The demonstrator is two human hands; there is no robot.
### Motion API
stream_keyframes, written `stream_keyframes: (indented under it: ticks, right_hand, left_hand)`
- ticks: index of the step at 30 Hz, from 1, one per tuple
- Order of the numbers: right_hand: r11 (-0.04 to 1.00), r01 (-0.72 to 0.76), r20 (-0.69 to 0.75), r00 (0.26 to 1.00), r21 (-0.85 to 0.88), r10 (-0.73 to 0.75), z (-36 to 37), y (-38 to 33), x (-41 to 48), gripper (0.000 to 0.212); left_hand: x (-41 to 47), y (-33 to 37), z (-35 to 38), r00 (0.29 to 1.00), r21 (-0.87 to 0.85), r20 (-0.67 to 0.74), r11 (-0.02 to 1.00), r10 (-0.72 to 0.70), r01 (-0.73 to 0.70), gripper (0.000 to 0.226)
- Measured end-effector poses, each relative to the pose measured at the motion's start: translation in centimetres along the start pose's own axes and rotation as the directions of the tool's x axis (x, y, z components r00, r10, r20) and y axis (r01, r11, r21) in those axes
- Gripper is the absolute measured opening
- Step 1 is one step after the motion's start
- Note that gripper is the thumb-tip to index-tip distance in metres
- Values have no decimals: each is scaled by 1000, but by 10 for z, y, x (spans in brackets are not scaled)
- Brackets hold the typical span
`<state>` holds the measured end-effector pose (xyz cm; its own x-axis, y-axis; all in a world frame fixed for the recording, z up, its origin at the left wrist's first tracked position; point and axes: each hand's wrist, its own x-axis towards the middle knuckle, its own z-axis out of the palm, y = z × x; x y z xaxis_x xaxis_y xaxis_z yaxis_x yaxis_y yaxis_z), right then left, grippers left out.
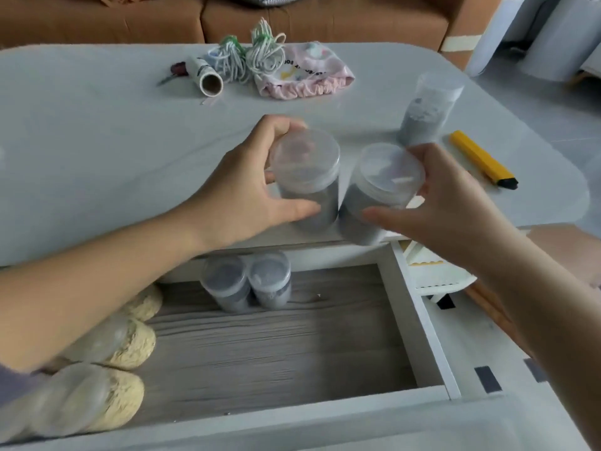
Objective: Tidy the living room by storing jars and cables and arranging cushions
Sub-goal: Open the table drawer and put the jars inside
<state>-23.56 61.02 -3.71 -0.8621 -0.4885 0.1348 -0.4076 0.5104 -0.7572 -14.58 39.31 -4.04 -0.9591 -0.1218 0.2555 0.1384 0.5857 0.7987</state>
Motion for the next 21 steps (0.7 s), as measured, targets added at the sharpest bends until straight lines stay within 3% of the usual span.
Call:
stream_keyframes:
  ticks: [4, 10, 17, 21]
  right_hand:
    - [994, 83, 221, 971, 68, -96, 18, -26, -24, 65]
    - [988, 151, 423, 895, 2, -138, 43, -43, -47, 63]
    - [971, 146, 533, 846, -191, -22, 113, -1, -65, 70]
    - [952, 152, 535, 845, -266, 15, 134, 13, -67, 70]
  left_hand:
    - [-71, 7, -27, 993, 40, 49, 994, -107, 106, 78]
    - [-130, -4, -37, 987, 166, 44, 975, -154, 144, 77]
    - [-161, -75, -3, 958, 346, 45, 904, -283, 251, 77]
    - [-160, -86, 7, 953, 444, 66, 864, -296, 238, 70]
